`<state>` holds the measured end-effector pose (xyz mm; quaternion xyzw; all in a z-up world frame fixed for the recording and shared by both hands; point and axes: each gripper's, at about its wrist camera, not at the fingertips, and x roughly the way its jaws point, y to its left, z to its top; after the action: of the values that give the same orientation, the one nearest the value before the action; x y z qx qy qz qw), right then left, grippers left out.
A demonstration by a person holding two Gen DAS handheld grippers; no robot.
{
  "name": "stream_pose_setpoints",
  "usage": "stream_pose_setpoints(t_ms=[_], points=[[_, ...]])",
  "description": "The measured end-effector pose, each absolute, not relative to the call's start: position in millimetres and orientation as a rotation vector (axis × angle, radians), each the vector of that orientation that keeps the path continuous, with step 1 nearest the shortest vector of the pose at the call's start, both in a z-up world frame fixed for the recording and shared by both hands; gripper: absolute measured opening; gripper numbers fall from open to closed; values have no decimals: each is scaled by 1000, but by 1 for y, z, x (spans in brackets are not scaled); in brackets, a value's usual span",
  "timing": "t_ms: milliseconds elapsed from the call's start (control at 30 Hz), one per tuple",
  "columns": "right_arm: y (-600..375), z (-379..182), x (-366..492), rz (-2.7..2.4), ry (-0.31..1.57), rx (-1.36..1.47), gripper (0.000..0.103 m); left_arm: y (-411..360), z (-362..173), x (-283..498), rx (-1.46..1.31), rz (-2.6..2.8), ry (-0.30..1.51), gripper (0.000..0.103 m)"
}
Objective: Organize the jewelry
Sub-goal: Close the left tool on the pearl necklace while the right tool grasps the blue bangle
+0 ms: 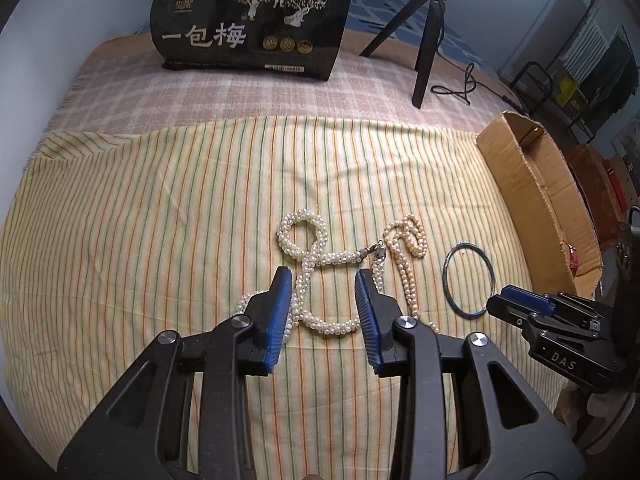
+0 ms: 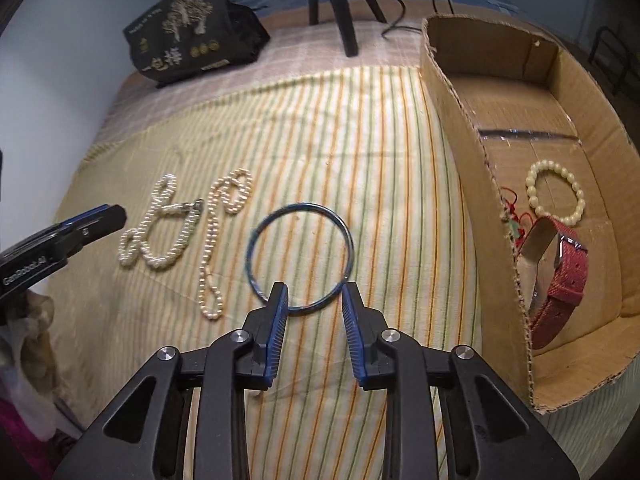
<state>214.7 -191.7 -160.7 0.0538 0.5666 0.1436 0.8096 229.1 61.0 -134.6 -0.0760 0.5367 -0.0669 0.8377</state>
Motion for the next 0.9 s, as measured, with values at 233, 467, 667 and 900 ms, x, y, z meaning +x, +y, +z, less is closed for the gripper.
stream_pose_setpoints(t_ms=[233,467,667,900], points=[[-196,-173,221,267,1233,157,26,61,-144,233,-148,-139,1158,33],[-193,-175,222,249,1229,141,26,61,-162,240,-138,-120,1196,33],[-190,-177,224,243,1216,128,24,60,-175,245,-140,-126,1217,33],[-189,-179,226,257,1195,135,8,53,-178,246,-92,-118,1210,7]])
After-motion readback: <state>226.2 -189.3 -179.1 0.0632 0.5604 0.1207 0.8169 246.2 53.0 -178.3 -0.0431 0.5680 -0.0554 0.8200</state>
